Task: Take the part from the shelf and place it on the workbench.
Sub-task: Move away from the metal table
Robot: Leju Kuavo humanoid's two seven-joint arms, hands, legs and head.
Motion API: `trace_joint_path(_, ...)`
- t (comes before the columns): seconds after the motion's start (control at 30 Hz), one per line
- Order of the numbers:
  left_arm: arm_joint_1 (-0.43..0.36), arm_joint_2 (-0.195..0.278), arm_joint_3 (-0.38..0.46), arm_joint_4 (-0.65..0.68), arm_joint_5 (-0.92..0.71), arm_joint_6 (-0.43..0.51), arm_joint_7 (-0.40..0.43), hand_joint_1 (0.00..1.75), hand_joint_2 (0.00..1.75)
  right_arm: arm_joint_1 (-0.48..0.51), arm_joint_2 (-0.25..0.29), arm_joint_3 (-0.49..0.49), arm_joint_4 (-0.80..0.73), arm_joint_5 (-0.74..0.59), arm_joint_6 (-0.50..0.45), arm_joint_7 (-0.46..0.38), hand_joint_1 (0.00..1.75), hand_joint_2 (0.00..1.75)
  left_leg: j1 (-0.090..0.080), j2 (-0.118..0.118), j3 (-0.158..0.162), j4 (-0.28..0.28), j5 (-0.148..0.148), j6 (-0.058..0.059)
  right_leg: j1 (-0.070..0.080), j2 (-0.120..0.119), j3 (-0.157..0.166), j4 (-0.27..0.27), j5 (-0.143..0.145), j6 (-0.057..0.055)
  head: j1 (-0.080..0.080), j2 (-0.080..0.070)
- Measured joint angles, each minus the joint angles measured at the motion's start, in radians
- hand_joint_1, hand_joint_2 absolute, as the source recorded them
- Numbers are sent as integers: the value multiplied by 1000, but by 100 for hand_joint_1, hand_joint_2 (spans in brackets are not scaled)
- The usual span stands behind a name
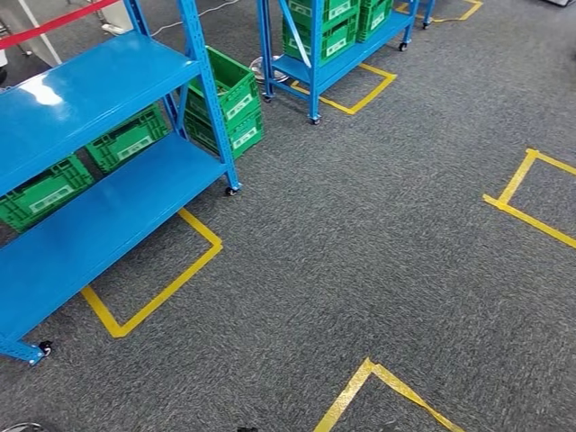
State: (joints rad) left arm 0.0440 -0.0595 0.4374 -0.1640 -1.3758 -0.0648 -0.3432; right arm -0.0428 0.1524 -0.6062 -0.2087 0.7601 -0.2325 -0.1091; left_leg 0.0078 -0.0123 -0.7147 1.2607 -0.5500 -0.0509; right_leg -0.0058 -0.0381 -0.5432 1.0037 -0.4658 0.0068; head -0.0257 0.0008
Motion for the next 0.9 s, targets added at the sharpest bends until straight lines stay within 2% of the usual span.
trace_joint_path(0.03,-4,16,-18,0,-19,-17,-17,0,0,-21,-25,-11,-3,-17,39,21,0,0,0,4,20,-29,25,0,0,-12,1,0,0,0,-1,0)
trace_joint_path(0.07,-7,31,-31,0,-29,-28,-35,0,0,-37,-48,-20,-5,-25,69,37,0,0,0,16,55,-87,58,1,-1,-24,2,1,0,2,-1,0)
trace_joint_path(0.13,-17,57,-49,0,-34,-38,-66,0,0,-54,-93,-36,-11,-33,100,51,0,0,-4,69,128,-213,103,6,6,-48,5,4,-4,9,-3,0)
trace_joint_path(0.17,-22,65,-57,0,-36,-41,-77,0,0,-57,-112,-43,-13,-33,108,52,0,0,-6,89,148,-251,110,11,10,-61,7,6,-6,14,-2,0)
trace_joint_path(0.2,-25,72,-64,0,-39,-42,-83,0,0,-58,-129,-48,-15,-32,113,50,0,0,-8,97,154,-268,110,17,14,-73,8,7,-8,18,-1,0)
trace_joint_path(0.27,-24,81,-77,0,-46,-41,-88,0,0,-62,-153,-57,-18,-28,118,45,0,0,-8,75,149,-274,112,32,15,-90,11,7,-11,28,3,0)
trace_joint_path(0.3,-22,84,-82,0,-48,-39,-88,0,0,-64,-160,-59,-19,-23,119,44,0,0,-6,63,148,-276,114,38,12,-76,8,16,-21,34,4,0)
trace_joint_path(0.33,-22,86,-86,0,-49,-36,-88,0,0,-67,-166,-61,-21,-17,118,43,0,0,-4,52,147,-279,118,45,9,-51,-3,42,-40,39,6,0)
trace_joint_path(0.4,-26,89,-91,0,-48,-30,-86,0,0,-70,-171,-62,-22,-6,114,46,0,0,-2,28,143,-280,122,55,5,10,-52,156,-102,46,10,0)
trace_joint_path(0.43,-28,89,-93,0,-48,-28,-85,0,0,-70,-173,-62,-22,-2,111,48,0,0,-2,13,142,-280,124,57,5,25,-84,226,-132,47,11,0)
trace_joint_path(0.47,-29,89,-94,0,-48,-28,-84,0,0,-70,-175,-62,-22,1,108,50,0,0,-2,-3,141,-280,125,58,4,31,-108,278,-147,47,11,0)
trace_joint_path(0.5,-28,89,-96,0,-47,-27,-83,0,0,-70,-175,-62,-22,3,107,51,0,0,-1,-18,141,-280,126,57,3,34,-118,295,-143,48,12,0)
trace_joint_path(0.53,-27,88,-97,0,-47,-27,-82,0,0,-71,-176,-62,-22,4,107,52,0,0,0,-34,141,-279,127,56,2,37,-109,273,-119,48,12,0)
trace_joint_path(0.57,-26,88,-97,0,-47,-27,-82,0,0,-71,-176,-62,-22,5,107,52,0,0,1,-50,142,-278,128,53,-2,45,-82,214,-81,49,12,0)
trace_joint_path(0.63,-26,90,-98,0,-47,-26,-82,0,0,-73,-177,-62,-22,5,107,52,0,0,3,-80,137,-273,131,44,-13,92,-22,82,-29,51,12,0)
trace_joint_path(0.67,-27,91,-98,0,-47,-25,-82,0,0,-74,-178,-62,-22,5,107,52,0,0,3,-93,131,-270,134,37,-17,112,-4,42,-19,50,12,0)
trace_joint_path(0.7,-27,93,-98,0,-47,-25,-82,0,0,-75,-178,-62,-21,5,107,53,0,0,3,-105,124,-269,138,30,-18,124,2,26,-21,47,12,0)
trace_joint_path(0.77,-23,93,-98,0,-46,-24,-82,0,0,-76,-178,-62,-21,6,107,52,0,0,6,-123,112,-271,147,16,-16,107,-2,26,-18,34,11,0)
trace_joint_path(0.8,-19,92,-99,0,-45,-24,-82,0,0,-77,-178,-62,-22,8,107,51,0,0,5,-111,107,-268,144,11,-16,96,-4,25,-15,28,11,0)
trace_joint_path(0.83,-17,91,-100,0,-44,-24,-82,0,0,-79,-177,-62,-22,10,105,49,0,0,4,-89,97,-251,130,6,-16,85,-6,24,-12,21,8,0)
trace_joint_path(0.9,-21,90,-102,0,-43,-23,-82,0,0,-79,-176,-63,-22,15,100,47,0,0,0,-32,55,-158,68,1,-13,57,-9,22,-7,12,1,0)
